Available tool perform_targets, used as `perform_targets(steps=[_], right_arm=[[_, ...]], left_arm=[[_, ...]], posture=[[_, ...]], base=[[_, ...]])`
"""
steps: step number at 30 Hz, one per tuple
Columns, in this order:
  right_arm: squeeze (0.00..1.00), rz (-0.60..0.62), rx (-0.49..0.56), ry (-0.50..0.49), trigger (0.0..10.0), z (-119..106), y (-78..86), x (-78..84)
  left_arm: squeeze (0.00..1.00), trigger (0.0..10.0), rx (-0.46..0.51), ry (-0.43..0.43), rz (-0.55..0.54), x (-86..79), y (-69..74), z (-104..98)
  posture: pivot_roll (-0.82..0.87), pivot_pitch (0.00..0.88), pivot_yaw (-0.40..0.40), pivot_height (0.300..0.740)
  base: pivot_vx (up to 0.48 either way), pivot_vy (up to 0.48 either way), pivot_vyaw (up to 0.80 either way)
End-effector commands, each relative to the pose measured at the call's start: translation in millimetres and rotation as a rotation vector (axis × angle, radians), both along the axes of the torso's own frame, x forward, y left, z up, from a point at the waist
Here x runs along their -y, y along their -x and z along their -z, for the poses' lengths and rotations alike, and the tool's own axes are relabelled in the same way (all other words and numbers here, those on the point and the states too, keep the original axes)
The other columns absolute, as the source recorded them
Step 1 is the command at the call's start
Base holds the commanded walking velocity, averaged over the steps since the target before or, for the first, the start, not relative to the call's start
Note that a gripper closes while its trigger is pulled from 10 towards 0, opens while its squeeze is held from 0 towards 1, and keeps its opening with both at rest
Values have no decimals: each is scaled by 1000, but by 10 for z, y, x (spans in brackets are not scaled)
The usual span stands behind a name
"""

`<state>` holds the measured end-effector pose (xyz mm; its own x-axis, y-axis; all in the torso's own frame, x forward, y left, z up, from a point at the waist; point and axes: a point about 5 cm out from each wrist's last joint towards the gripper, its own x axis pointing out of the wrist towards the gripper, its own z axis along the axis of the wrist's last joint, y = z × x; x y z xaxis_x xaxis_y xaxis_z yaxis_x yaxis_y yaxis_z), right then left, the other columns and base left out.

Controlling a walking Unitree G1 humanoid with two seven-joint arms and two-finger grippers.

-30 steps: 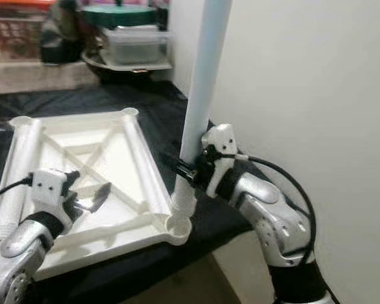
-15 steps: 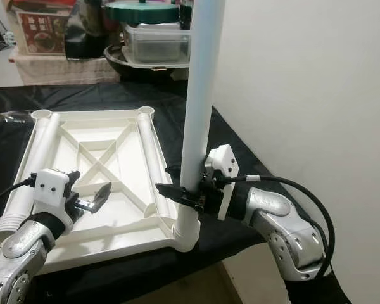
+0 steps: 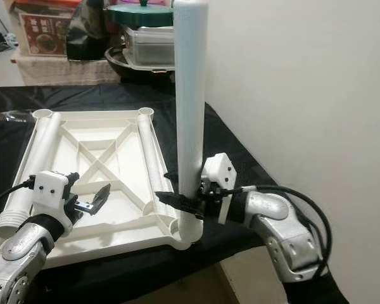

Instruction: Building children table

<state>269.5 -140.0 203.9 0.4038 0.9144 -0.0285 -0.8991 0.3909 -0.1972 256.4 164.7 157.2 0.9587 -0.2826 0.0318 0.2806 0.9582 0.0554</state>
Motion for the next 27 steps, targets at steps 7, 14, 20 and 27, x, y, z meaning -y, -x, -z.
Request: perform_targets(steps=[7, 14, 20, 27], right_arm=[[0, -19, 4, 17, 10000, 2, -89, -57], [0, -45, -28, 10, 10000, 95, -29, -109], [0, -26, -61, -37, 10000, 145, 0, -151], [0, 50, -123, -136, 10000, 243, -20, -209]], left_arm=[[0, 10000, -10, -3, 0, 28, 1, 40], [0, 10000, -17, 2, -2, 35, 14, 57], [0, 10000, -18, 2, -1, 34, 9, 58], [0, 10000, -20, 8, -3, 37, 2, 59]], posture=[[50, 0, -121, 740], [51, 0, -122, 740], [47, 0, -117, 740], [45, 0, -113, 740]], base=[[0, 0, 0], [0, 0, 0], [0, 0, 0], [0, 0, 0]])
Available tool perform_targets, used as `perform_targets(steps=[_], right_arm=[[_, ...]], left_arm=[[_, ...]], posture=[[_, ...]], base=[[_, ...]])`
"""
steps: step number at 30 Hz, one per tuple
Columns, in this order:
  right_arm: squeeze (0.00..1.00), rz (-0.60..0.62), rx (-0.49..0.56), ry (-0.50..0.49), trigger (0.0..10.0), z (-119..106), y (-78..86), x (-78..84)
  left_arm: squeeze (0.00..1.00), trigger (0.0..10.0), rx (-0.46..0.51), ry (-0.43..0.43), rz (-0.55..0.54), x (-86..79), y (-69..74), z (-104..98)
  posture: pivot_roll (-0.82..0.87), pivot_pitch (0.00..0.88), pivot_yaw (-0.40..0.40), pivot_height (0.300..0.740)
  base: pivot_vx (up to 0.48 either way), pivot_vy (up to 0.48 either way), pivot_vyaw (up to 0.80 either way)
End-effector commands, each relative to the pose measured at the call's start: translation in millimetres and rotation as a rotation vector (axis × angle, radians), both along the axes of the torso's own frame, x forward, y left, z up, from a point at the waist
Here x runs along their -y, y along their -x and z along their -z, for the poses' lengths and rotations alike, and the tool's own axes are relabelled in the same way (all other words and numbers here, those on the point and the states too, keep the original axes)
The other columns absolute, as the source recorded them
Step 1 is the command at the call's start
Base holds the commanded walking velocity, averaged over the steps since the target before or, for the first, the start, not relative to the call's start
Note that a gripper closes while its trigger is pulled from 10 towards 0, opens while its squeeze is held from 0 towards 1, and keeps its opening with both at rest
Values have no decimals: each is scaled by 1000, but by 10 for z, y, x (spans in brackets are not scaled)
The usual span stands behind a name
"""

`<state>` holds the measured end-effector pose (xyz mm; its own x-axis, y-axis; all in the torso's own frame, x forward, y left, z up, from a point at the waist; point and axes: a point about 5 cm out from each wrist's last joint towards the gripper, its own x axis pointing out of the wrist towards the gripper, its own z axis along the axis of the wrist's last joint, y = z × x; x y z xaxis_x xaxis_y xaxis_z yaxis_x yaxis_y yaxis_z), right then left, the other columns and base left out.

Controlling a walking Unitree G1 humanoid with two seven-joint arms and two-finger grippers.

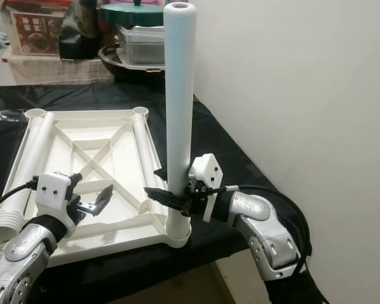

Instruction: Building children table

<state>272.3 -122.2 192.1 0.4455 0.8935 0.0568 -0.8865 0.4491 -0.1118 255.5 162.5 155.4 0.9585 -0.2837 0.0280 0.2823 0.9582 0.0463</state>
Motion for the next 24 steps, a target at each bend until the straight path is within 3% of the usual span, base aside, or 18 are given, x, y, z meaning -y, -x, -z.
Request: perform_targets(steps=[1, 8, 10, 12, 14, 15, 17, 18, 20, 24], right_arm=[[0, 0, -81, -24, 10000, 125, 8, -30], [0, 131, -142, -95, 10000, 275, -46, -77], [0, 222, -164, -89, 10000, 364, -103, -104], [0, 222, -164, -89, 10000, 364, -103, -104], [0, 382, -187, -47, 10000, 467, -243, -107], [0, 382, -187, -47, 10000, 467, -243, -107], [0, 706, -300, -19, 10000, 628, -468, 16], [0, 706, -300, -19, 10000, 628, -468, 16], [0, 904, -395, -24, 10000, 735, -551, 103], [0, 991, -441, 30, 10000, 781, -578, 29]], left_arm=[[0, 10000, -13, 1, -5, 14, -6, 40], [0, 10000, -15, 0, -16, -13, -10, 34], [0, 10000, -15, -3, -24, -32, -17, 29], [0, 10000, -15, -3, -24, -32, -17, 29], [0, 10000, -14, -4, -28, -40, -26, 25], [0, 10000, -14, -4, -28, -40, -26, 25], [0, 10000, -14, -7, -30, -43, -42, 19], [0, 10000, -14, -7, -30, -43, -42, 19], [0, 10000, -14, -12, -32, -45, -51, 16], [0, 10000, -19, -25, -44, -68, -62, 18]], posture=[[45, 0, -113, 740], [53, 0, -110, 740], [53, 0, -106, 740], [53, 0, -106, 740], [54, 0, -105, 740], [54, 0, -105, 740], [57, 0, -101, 740], [57, 0, -101, 740], [62, 0, -102, 740], [64, 0, -102, 740]], base=[[0, 0, 0], [0, 0, 0], [0, 0, 0], [0, 0, 0], [0, 0, 0], [0, 0, 0], [0, 0, 0], [0, 0, 0], [0, 0, 0], [0, 0, 0]])
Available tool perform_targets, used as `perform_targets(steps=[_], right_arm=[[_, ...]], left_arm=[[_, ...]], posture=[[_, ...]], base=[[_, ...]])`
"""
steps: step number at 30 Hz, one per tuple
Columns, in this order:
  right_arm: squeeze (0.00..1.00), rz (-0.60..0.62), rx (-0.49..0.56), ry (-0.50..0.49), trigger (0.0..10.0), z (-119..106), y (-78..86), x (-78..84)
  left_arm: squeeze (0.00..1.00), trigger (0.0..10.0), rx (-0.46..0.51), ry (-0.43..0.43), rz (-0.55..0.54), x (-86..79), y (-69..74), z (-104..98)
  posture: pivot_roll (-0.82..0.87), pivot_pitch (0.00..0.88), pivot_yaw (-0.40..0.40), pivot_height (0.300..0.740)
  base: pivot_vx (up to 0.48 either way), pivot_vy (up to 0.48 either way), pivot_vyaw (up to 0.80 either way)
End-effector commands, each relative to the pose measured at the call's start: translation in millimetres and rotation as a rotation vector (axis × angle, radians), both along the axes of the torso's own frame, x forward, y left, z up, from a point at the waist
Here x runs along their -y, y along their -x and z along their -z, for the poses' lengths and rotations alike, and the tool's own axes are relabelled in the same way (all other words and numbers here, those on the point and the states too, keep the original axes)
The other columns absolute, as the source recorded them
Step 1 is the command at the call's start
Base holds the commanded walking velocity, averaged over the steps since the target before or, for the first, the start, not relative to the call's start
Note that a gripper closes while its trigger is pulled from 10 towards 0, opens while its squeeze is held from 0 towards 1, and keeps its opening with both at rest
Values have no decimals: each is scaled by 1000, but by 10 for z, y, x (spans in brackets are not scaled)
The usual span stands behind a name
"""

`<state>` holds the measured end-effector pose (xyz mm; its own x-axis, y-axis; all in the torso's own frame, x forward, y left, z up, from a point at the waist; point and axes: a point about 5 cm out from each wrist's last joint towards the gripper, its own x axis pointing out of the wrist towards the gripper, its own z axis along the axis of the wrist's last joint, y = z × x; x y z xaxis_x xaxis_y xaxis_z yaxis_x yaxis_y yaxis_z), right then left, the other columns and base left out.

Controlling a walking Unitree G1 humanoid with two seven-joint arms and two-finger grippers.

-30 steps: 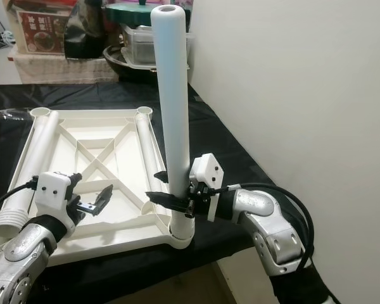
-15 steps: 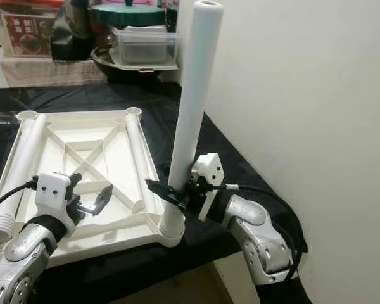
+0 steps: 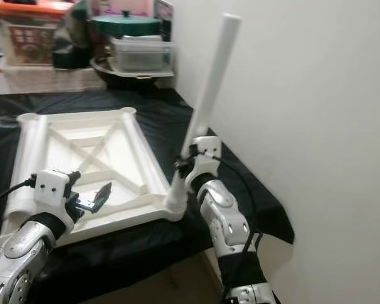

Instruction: Building children table

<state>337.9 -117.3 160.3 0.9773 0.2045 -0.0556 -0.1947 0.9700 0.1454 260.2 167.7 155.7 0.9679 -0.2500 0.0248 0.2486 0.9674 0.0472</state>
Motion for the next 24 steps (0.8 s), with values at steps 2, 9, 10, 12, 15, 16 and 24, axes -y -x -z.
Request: perform_targets(steps=[2, 9, 10, 12, 15, 16, 24], right_arm=[[0, 71, -252, 76, 10000, 461, 74, 47], [0, 121, -292, 61, 10000, 451, 47, -112], [0, 127, -292, 64, 10000, 448, 47, -125], [0, 154, -285, 62, 10000, 428, 47, -144], [0, 177, -273, 51, 10000, 405, 50, -151], [0, 177, -273, 51, 10000, 405, 50, -151], [0, -127, -96, -56, 10000, 197, 135, -318]], left_arm=[[0, 10000, -18, -24, -12, -24, -17, 22], [0, 10000, -25, -33, -26, -31, -25, 37], [0, 10000, -25, -35, -27, -31, -26, 38], [0, 10000, -25, -37, -32, -37, -32, 37], [0, 10000, -26, -40, -38, -48, -38, 39], [0, 10000, -26, -40, -38, -48, -38, 39], [0, 10000, -31, -49, -34, -53, -61, 48]], posture=[[64, 0, -102, 740], [68, 0, -106, 740], [68, 0, -106, 740], [72, 0, -106, 740], [72, 0, -104, 740], [72, 0, -104, 740], [72, 0, -100, 740]], base=[[0, 0, 0], [0, 0, 0], [0, 0, 0], [0, 0, 0], [0, 0, 0], [0, 0, 0], [0, 0, 0]])
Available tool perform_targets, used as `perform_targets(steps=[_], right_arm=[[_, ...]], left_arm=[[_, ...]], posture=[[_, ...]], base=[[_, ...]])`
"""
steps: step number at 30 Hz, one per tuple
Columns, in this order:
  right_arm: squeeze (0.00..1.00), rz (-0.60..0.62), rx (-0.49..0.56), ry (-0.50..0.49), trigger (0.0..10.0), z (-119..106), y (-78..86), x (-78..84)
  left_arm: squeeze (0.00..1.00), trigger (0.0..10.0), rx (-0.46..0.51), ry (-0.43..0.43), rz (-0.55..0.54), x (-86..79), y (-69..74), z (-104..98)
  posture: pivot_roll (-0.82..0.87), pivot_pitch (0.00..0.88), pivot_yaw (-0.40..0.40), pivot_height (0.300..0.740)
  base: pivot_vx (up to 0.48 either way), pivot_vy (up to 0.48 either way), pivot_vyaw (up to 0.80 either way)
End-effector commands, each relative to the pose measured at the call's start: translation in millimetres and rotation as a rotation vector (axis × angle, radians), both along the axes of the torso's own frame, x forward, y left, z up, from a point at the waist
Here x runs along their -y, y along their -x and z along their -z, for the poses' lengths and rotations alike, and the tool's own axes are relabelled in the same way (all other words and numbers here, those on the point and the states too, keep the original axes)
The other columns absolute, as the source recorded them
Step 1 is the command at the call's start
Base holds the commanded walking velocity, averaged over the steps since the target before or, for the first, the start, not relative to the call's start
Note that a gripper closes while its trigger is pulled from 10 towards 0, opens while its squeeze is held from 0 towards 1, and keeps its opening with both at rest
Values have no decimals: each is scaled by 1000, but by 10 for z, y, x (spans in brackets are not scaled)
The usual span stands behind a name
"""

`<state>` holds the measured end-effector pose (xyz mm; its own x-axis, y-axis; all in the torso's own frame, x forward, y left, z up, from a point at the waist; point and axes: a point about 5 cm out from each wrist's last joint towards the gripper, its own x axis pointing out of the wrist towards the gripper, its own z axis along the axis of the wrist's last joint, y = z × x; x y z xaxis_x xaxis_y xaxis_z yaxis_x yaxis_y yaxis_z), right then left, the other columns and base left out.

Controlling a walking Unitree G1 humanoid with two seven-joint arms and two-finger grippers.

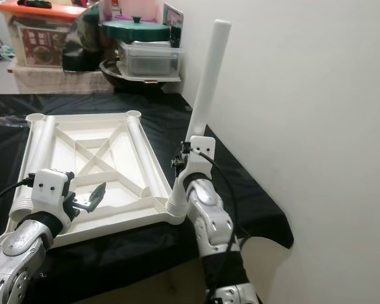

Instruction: Building children table

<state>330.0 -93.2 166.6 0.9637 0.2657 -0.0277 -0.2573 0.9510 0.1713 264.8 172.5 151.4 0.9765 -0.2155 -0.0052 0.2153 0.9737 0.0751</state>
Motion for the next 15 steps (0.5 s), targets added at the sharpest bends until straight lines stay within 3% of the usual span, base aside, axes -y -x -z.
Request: perform_targets(steps=[1, 3, 4, 6, 8, 9, 12, 15], right_arm=[[0, -149, -106, -32, 10000, 249, 95, -126], [0, -202, -100, -41, 10000, 241, 123, -160], [0, -312, -81, -47, 10000, 227, 198, -211], [0, -374, -71, -48, 10000, 221, 248, -237], [0, -523, -35, -37, 10000, 203, 370, -288], [0, -523, -35, -37, 10000, 203, 370, -288], [0, -806, 0, -4, 10000, 204, 577, -336], [0, -884, -4, -1, 10000, 211, 615, -320]], left_arm=[[0, 10000, -9, -14, 4, -2, -17, 6], [0, 10000, -9, -14, 6, 0, -17, 6], [0, 10000, -10, -13, 8, 0, -18, 7], [0, 10000, -11, -13, 9, 1, -18, 10], [0, 10000, -11, -12, 11, -7, -18, 9], [0, 10000, -11, -12, 11, -7, -18, 9], [0, 10000, -13, -4, 12, -25, -24, 10], [0, 10000, -13, -2, 14, -24, -24, 13]], posture=[[72, 0, -100, 740], [72, 0, -100, 740], [69, 0, -96, 740], [70, 0, -98, 740], [70, 0, -98, 740], [70, 0, -98, 740], [82, 0, -105, 740], [84, 0, -106, 740]], base=[[0, 0, 0], [0, 0, 0], [0, 0, 0], [0, 0, 0], [0, 0, 0], [0, 0, 0], [0, 0, 0], [0, 0, 0]])
